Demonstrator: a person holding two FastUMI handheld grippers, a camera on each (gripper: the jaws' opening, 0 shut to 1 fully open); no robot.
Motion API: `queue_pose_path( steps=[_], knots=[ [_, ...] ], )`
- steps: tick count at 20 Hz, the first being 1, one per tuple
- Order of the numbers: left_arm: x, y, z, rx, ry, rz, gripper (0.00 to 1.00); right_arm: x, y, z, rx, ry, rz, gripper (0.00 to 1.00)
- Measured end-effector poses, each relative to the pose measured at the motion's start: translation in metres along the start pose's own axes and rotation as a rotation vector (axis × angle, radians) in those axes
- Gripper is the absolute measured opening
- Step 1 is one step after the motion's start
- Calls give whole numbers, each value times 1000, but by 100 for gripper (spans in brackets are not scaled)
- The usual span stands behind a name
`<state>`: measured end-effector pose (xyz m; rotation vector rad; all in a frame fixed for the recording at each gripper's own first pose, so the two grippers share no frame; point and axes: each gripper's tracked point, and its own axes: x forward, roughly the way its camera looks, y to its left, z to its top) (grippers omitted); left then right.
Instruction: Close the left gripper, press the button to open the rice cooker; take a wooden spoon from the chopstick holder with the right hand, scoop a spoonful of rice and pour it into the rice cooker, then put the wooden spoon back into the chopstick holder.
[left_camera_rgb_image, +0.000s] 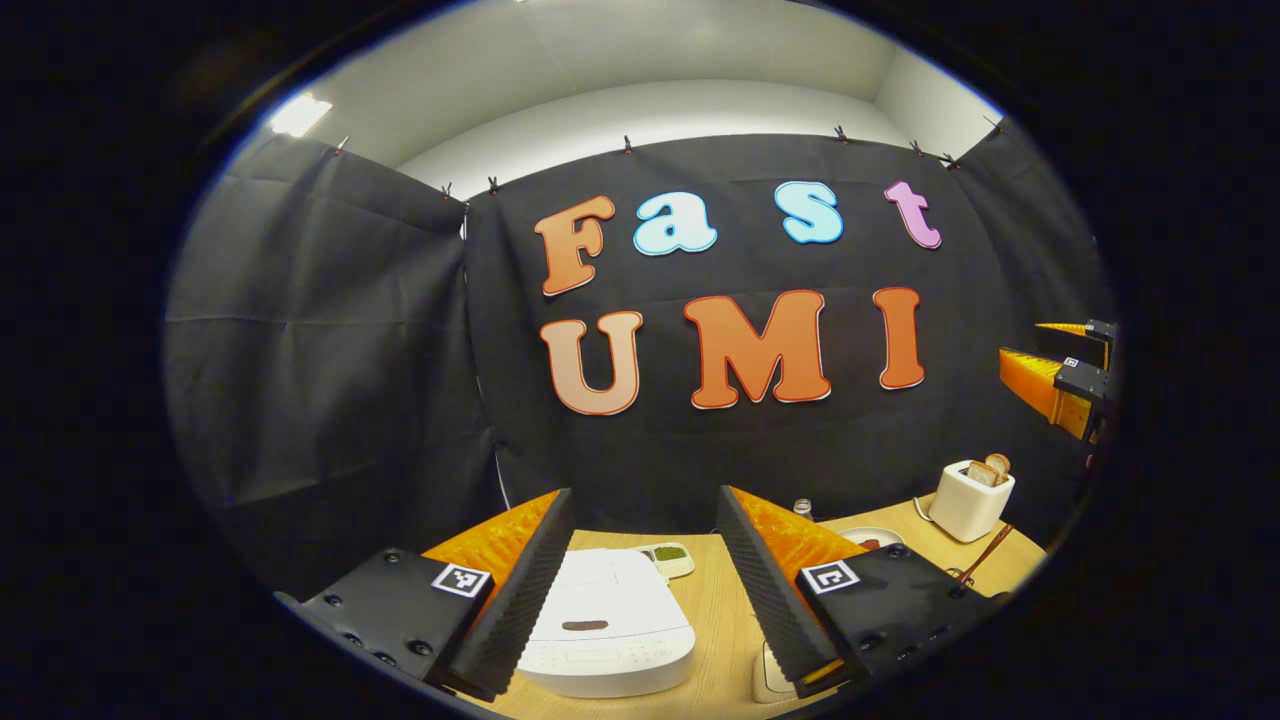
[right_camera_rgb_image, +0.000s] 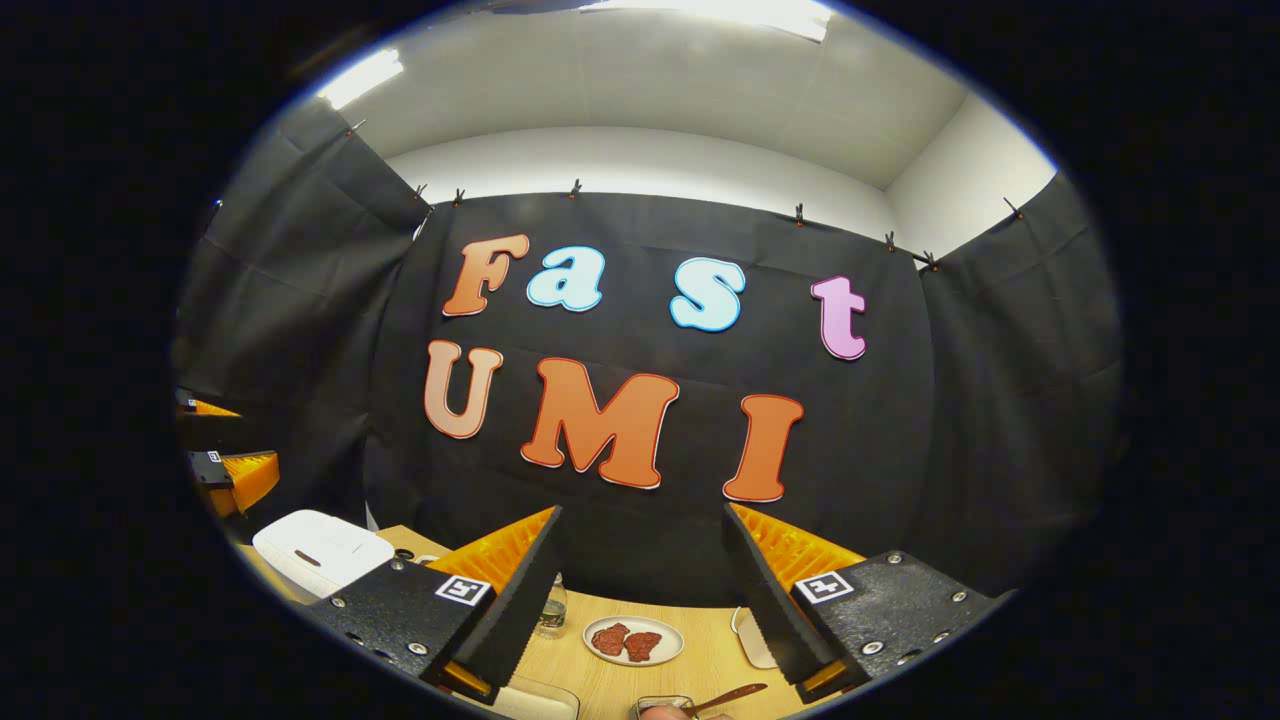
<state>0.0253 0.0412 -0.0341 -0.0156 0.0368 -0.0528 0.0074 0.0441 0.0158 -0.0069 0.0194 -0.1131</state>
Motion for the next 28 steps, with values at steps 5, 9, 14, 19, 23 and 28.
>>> queue_pose_path(
  steps=[5,9,14,19,23,28],
  knots=[
    [6,-3,1,-3,-1,-25,94,4,1,0,-13,5,-21,95],
    [12,-2,4,2,-7,-28,97,5,-6,-4,-25,16,-37,95],
    [14,-9,11,16,-22,-42,97,5,-14,-5,-18,14,-53,95],
    [17,-11,17,10,-34,-50,97,0,-19,-9,-26,23,-65,95],
    [26,-4,20,1,-29,-28,58,-6,-27,-15,-40,40,-81,95],
    [37,16,20,-10,-3,14,7,-14,-36,-20,-52,60,-103,95]
  ],
)
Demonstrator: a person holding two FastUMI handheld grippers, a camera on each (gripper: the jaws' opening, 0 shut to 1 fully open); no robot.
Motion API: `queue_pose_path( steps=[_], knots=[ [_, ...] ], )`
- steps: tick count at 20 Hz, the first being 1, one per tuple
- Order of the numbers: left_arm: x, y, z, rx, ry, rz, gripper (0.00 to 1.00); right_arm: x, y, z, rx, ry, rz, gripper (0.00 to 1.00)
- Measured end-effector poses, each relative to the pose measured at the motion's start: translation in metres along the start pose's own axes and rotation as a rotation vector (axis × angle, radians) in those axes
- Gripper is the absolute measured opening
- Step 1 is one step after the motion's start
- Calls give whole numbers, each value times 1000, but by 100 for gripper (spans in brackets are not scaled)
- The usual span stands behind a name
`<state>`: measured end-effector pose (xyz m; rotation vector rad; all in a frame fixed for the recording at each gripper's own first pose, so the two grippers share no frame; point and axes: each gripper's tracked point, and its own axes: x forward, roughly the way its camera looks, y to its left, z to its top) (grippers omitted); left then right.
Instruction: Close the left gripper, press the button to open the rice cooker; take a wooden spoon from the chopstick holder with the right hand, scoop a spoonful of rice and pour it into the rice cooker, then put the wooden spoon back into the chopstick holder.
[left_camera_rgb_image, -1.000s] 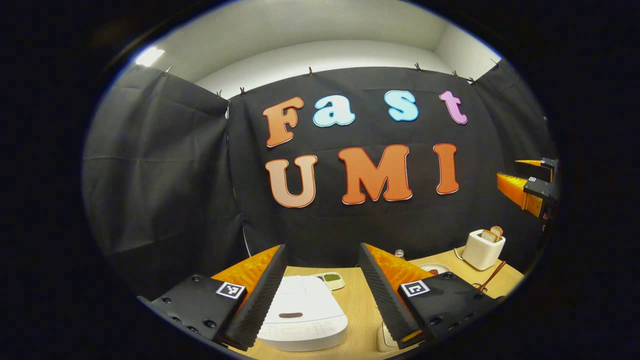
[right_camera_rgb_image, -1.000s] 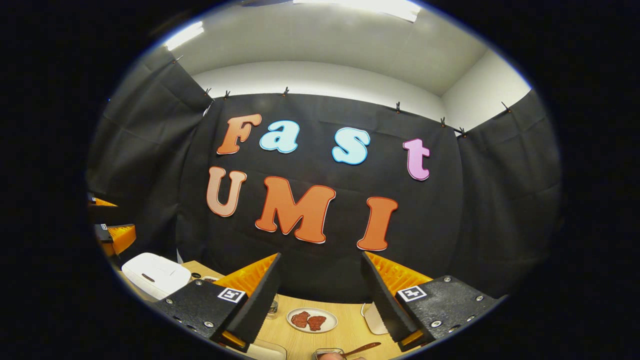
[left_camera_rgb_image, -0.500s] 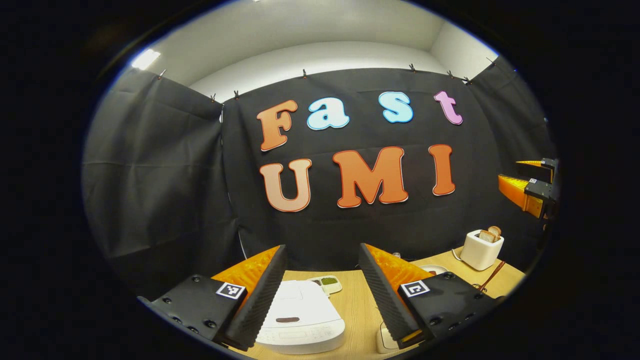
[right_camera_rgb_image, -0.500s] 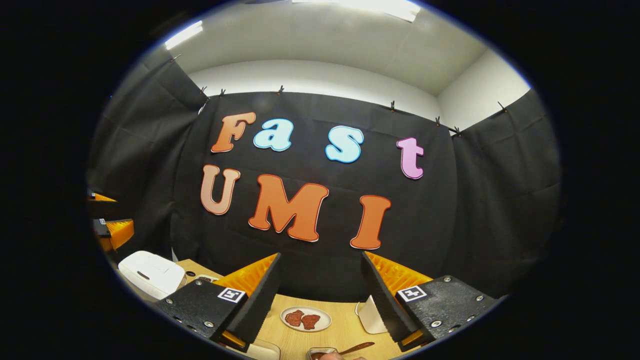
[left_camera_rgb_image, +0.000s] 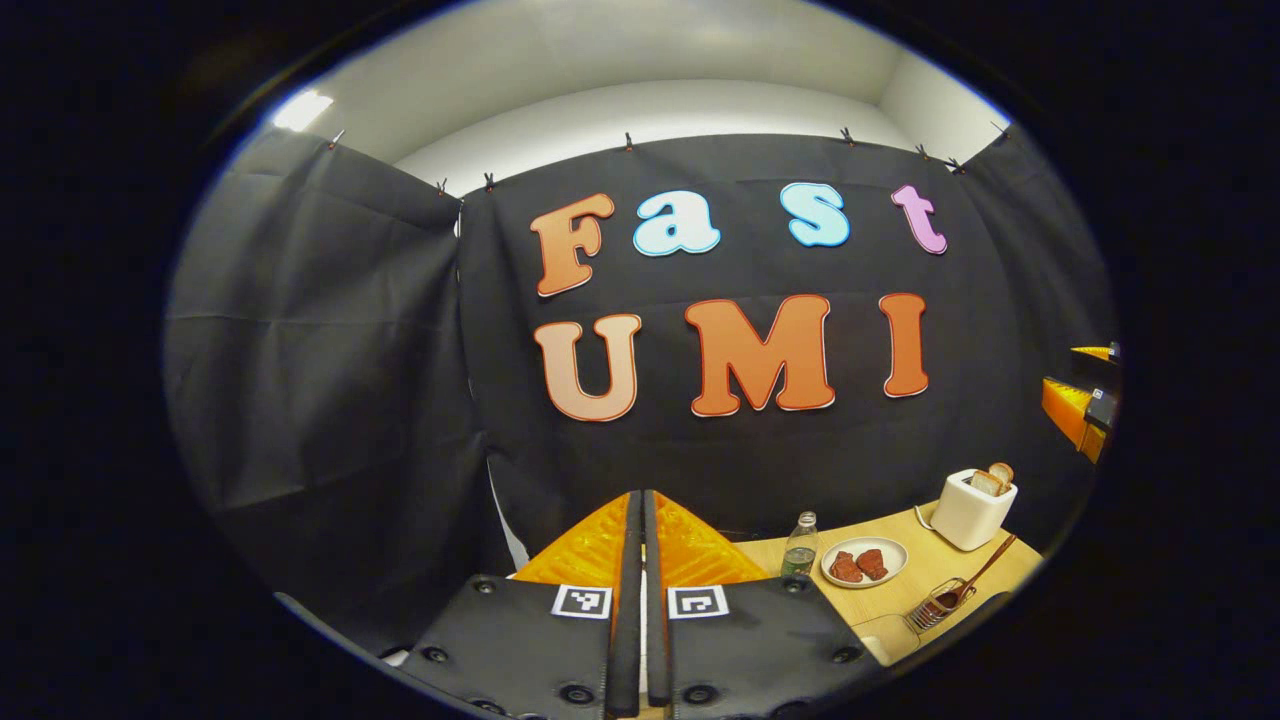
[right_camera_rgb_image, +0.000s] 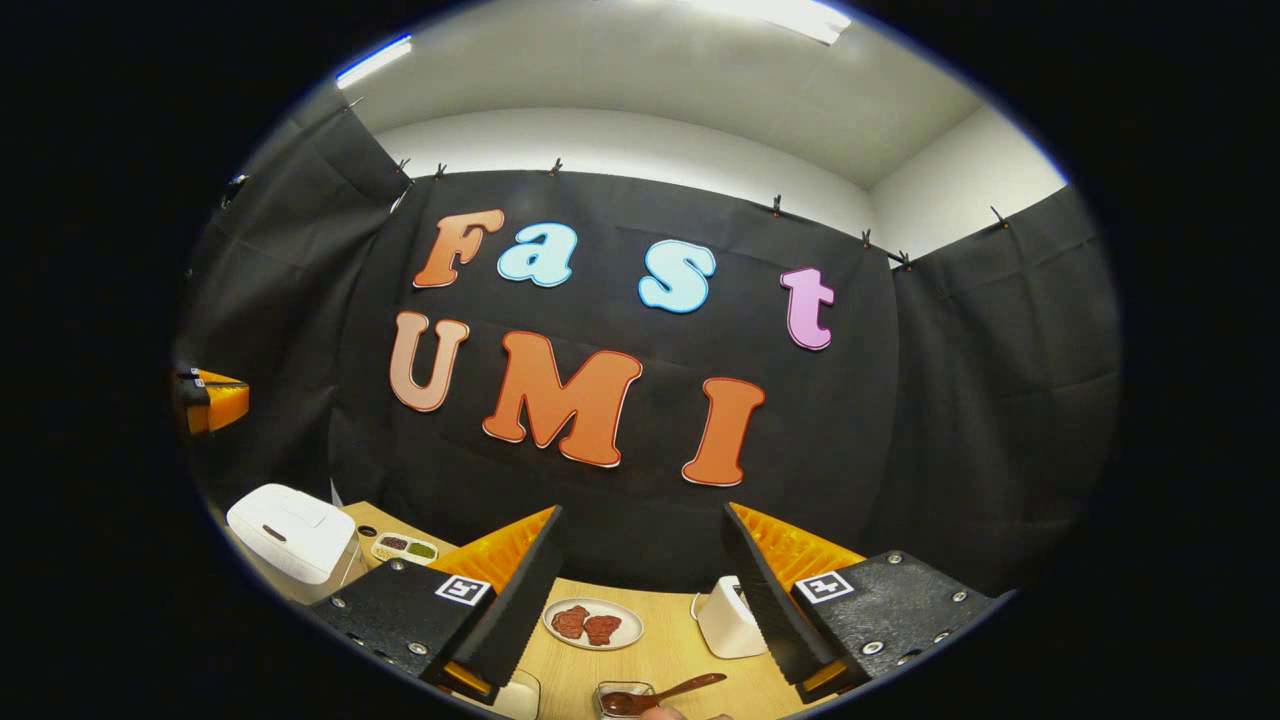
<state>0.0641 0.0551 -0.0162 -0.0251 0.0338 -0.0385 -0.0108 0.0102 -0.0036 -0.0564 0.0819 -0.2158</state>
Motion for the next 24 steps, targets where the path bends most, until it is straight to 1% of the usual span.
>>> queue_pose_path(
  steps=[1,2,5,7,8,9,11,13,16,18,21,22,24],
  knots=[
    [4,3,-1,-13,16,6,9,-1,-2,-1,-2,3,-6,95],
    [9,5,-6,-31,45,3,8,-2,-4,-1,-3,5,-13,95],
    [26,24,-31,-97,181,23,8,-3,-10,-5,-5,19,-31,95],
    [38,33,-56,-162,309,24,8,-6,-15,-8,-10,30,-46,95],
    [40,37,-69,-206,377,25,7,-7,-17,-10,-14,36,-52,95],
    [44,38,-85,-258,449,16,7,-8,-20,-12,-18,41,-62,95],
    [45,45,-115,-338,586,18,6,-13,-25,-17,-28,58,-79,95],
    [47,50,-145,-392,717,28,5,-17,-30,-21,-36,73,-97,95],
    [41,53,-187,-442,904,47,5,-21,-40,-31,-46,105,-132,95],
    [43,54,-208,-484,984,45,5,-25,-44,-36,-38,122,-152,95],
    [38,43,-237,-527,1091,31,5,-30,-50,-45,-17,147,-181,95],
    [40,40,-243,-535,1113,30,5,-32,-52,-47,-15,154,-193,95],
    [42,43,-254,-517,1134,29,6,-36,-56,-49,-18,161,-214,95]
  ],
)
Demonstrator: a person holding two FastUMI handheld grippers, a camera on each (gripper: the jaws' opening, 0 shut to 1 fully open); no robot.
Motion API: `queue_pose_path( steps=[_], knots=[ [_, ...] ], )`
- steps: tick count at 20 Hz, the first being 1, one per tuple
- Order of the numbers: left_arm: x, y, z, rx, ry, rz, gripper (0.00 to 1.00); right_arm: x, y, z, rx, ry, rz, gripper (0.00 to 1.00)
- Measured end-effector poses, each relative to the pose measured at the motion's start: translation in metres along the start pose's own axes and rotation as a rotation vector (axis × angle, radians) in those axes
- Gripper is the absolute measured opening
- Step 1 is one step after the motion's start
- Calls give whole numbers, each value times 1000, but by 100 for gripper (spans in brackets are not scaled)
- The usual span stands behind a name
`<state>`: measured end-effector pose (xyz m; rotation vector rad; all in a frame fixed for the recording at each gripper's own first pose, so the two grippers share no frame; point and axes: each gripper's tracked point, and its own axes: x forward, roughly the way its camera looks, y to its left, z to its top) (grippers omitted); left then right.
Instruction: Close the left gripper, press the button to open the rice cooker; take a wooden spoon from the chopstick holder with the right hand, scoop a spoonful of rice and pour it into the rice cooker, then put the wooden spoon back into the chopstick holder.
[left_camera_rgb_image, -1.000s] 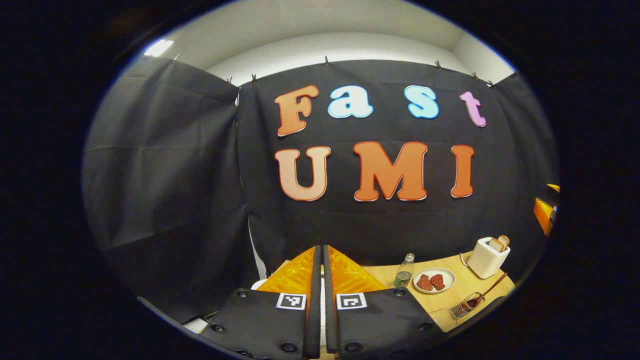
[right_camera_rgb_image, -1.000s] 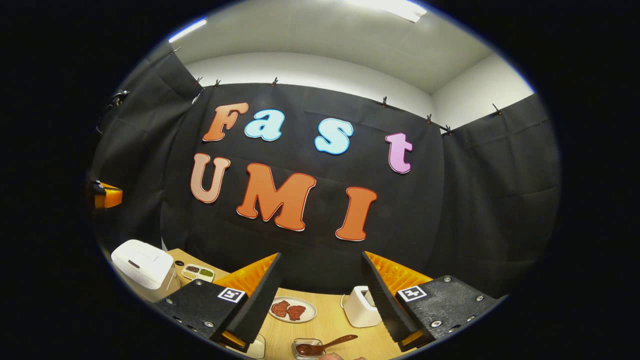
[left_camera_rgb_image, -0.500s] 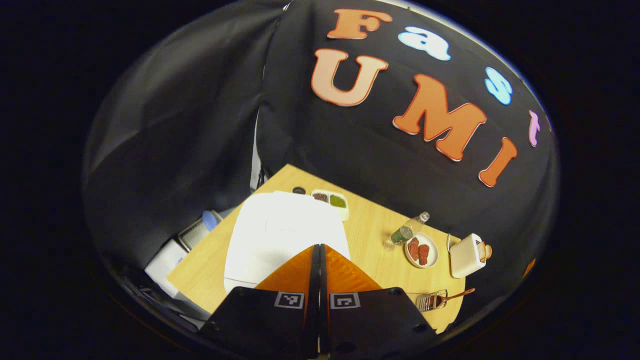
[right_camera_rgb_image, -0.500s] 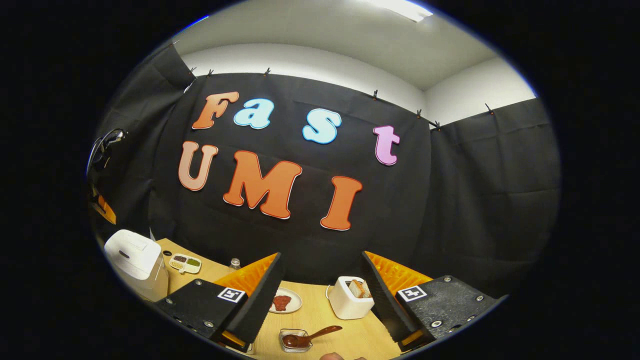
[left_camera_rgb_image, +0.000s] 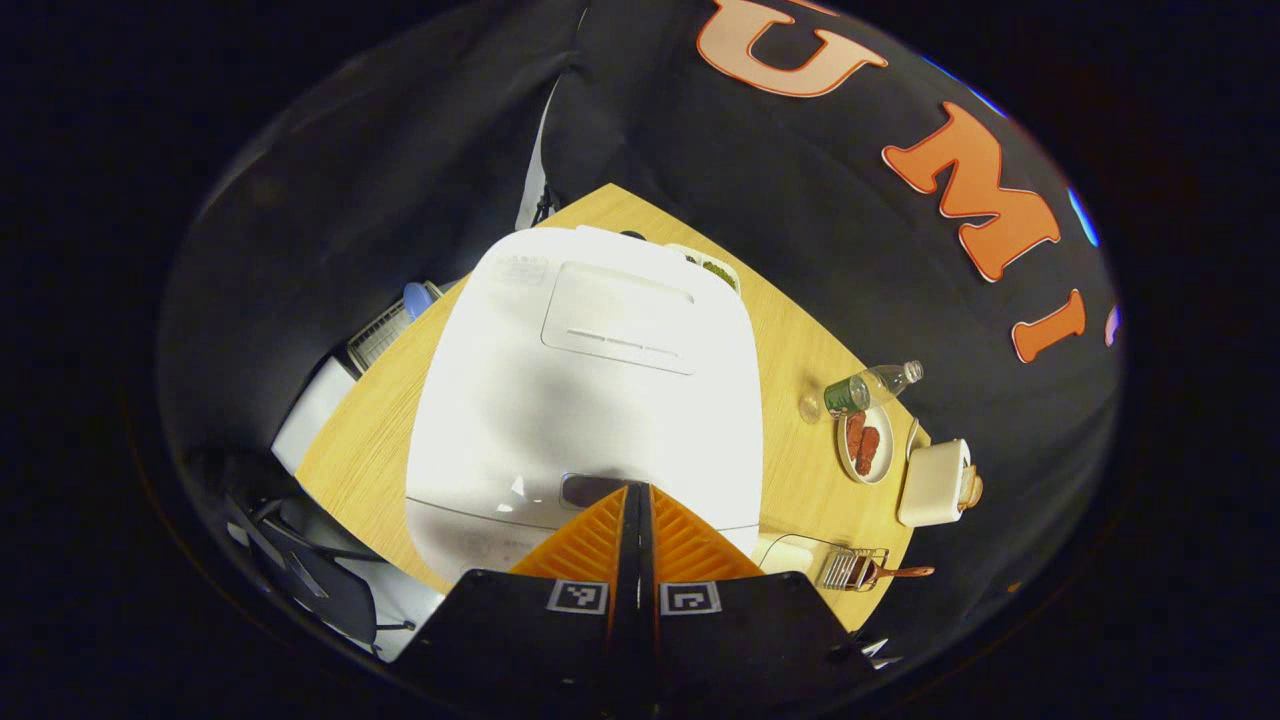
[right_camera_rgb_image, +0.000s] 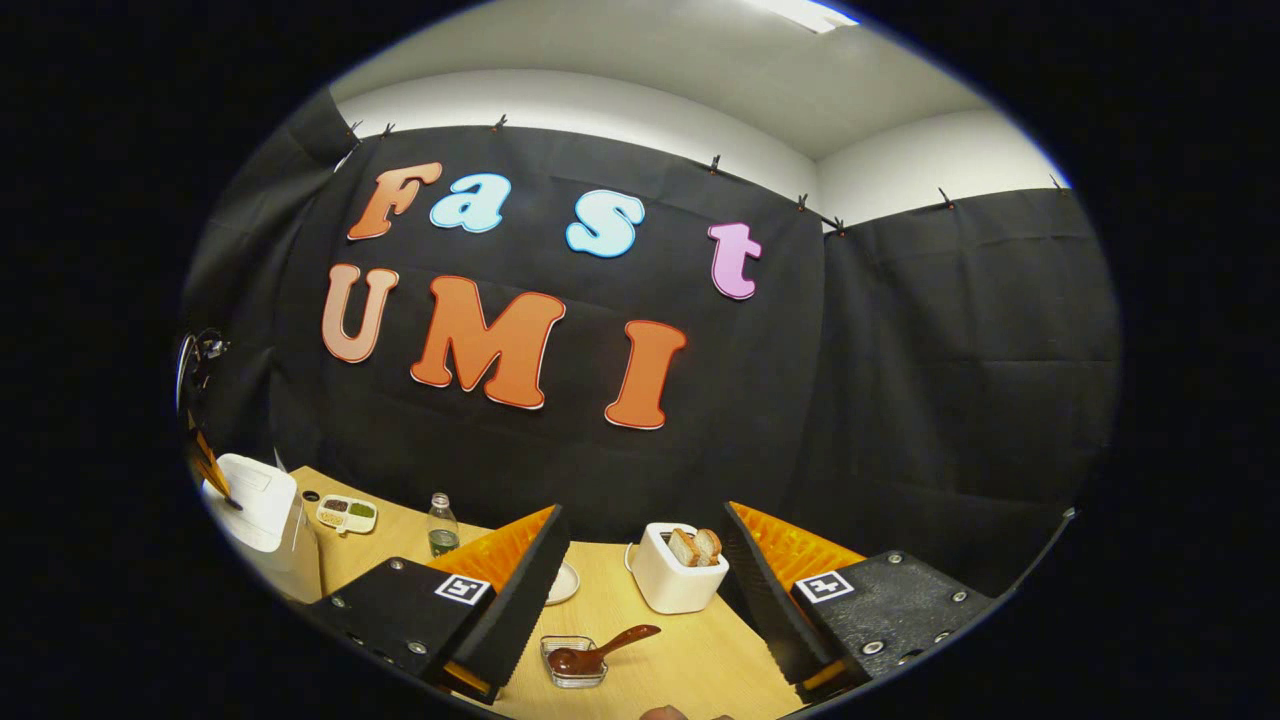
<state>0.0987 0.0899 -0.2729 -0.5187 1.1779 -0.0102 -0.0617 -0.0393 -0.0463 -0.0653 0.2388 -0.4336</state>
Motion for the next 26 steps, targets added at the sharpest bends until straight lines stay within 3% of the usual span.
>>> queue_pose_path(
  steps=[2,6,15,17,22,26],
  knots=[
    [10,-3,4,9,15,1,2,-2,-1,-4,3,12,-10,95],
    [14,0,-6,0,47,-10,5,0,1,-9,-9,27,-16,95],
    [16,1,-7,26,12,-7,6,4,11,-18,7,39,23,95],
    [0,-5,6,71,-71,-24,5,6,11,-23,8,48,33,95],
    [-85,-38,74,235,-485,-62,5,13,8,-51,5,123,55,95],
    [-134,-67,80,366,-690,-56,5,21,6,-73,27,172,67,95]
  ],
)
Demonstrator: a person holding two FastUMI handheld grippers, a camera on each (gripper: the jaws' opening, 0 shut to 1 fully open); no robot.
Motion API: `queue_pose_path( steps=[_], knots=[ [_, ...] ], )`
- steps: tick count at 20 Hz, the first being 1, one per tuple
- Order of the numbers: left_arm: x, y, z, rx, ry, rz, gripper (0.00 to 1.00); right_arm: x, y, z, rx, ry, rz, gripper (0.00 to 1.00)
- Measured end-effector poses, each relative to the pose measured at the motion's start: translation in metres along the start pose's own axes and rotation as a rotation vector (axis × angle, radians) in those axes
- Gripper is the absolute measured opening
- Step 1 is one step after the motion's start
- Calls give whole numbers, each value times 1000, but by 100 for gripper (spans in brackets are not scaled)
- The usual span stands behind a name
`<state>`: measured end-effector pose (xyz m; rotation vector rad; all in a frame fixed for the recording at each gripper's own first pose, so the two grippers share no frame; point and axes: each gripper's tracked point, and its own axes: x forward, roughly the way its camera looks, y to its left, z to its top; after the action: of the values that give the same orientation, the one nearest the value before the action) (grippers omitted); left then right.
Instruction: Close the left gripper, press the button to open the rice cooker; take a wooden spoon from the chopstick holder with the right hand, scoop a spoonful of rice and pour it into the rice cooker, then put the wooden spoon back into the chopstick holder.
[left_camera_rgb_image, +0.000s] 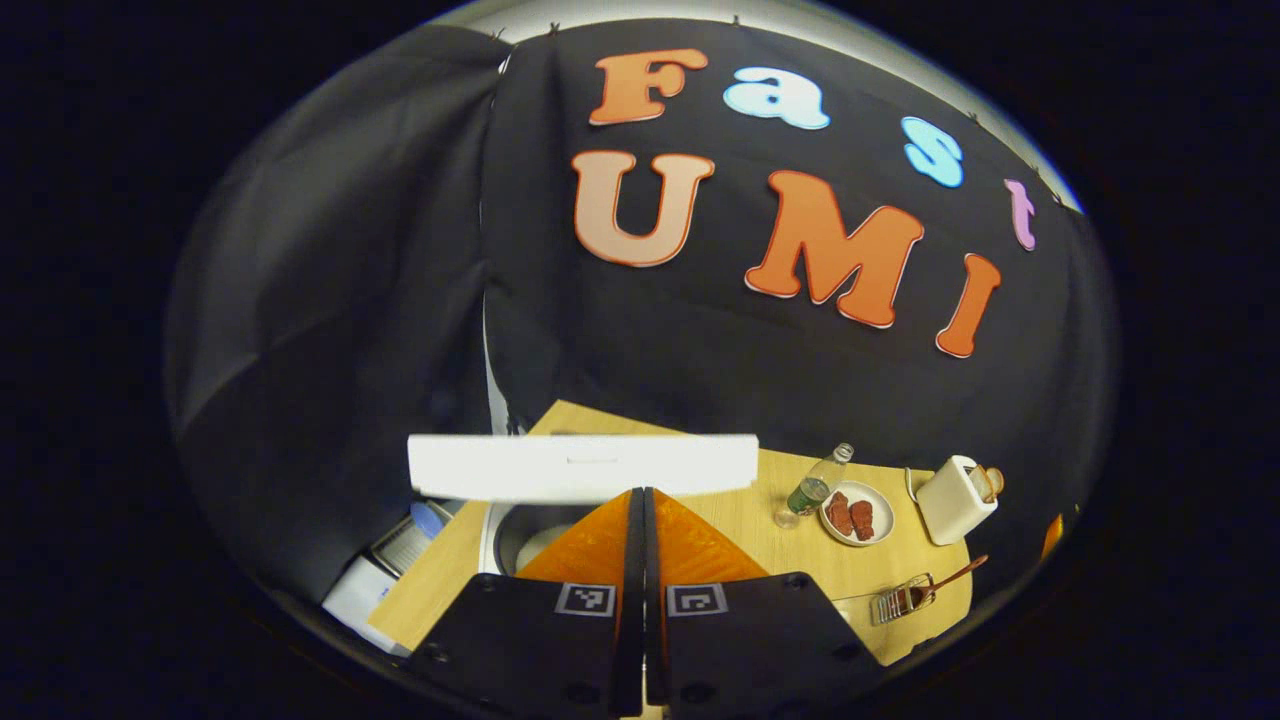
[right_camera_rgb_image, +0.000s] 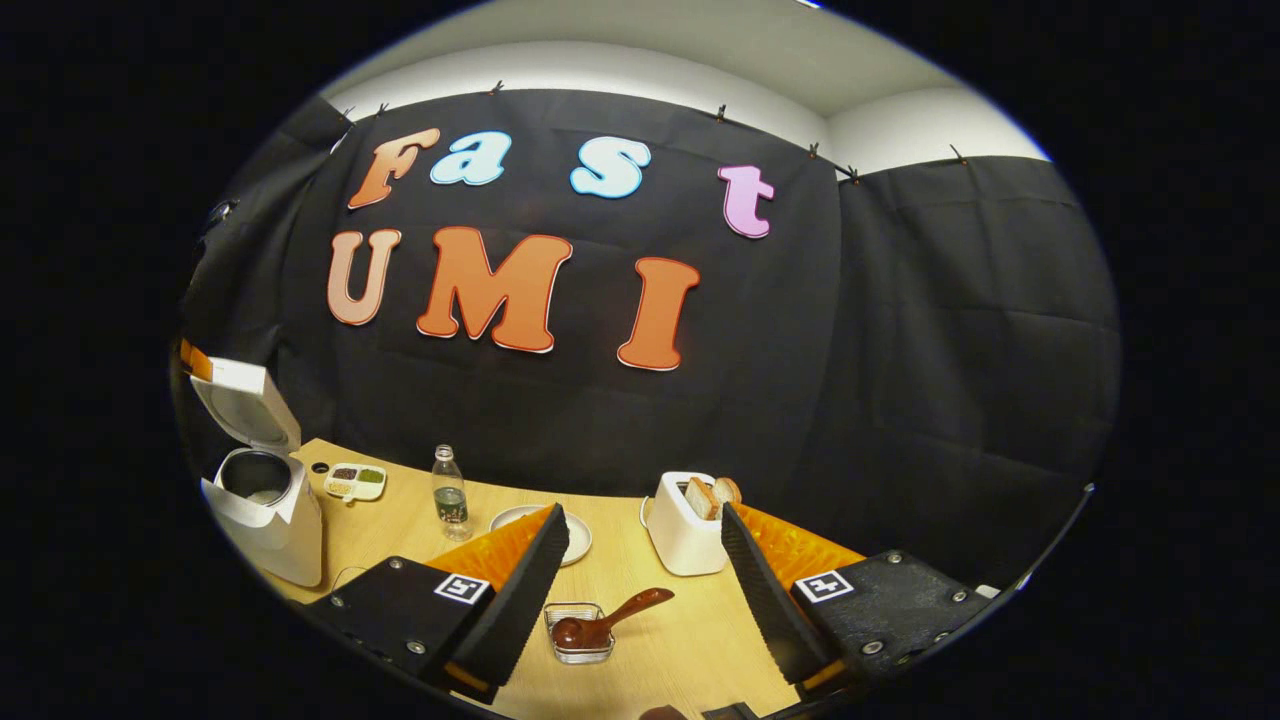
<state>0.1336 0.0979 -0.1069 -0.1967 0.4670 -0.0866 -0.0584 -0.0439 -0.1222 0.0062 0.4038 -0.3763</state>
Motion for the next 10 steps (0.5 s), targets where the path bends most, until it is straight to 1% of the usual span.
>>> queue_pose_path(
  steps=[2,4,5,7,9,10],
  knots=[
    [-17,-10,12,52,-76,19,5,7,1,-17,13,48,14,95],
    [-31,-10,21,104,-140,84,6,13,0,-35,36,94,28,95],
    [-36,-11,23,120,-162,100,6,16,0,-43,46,112,36,95],
    [-47,-18,26,117,-196,106,6,24,0,-66,56,160,49,95],
    [-55,-21,27,116,-213,107,24,30,0,-90,66,214,67,95],
    [-58,-24,26,113,-220,105,40,33,2,-99,74,241,80,95]
  ],
)
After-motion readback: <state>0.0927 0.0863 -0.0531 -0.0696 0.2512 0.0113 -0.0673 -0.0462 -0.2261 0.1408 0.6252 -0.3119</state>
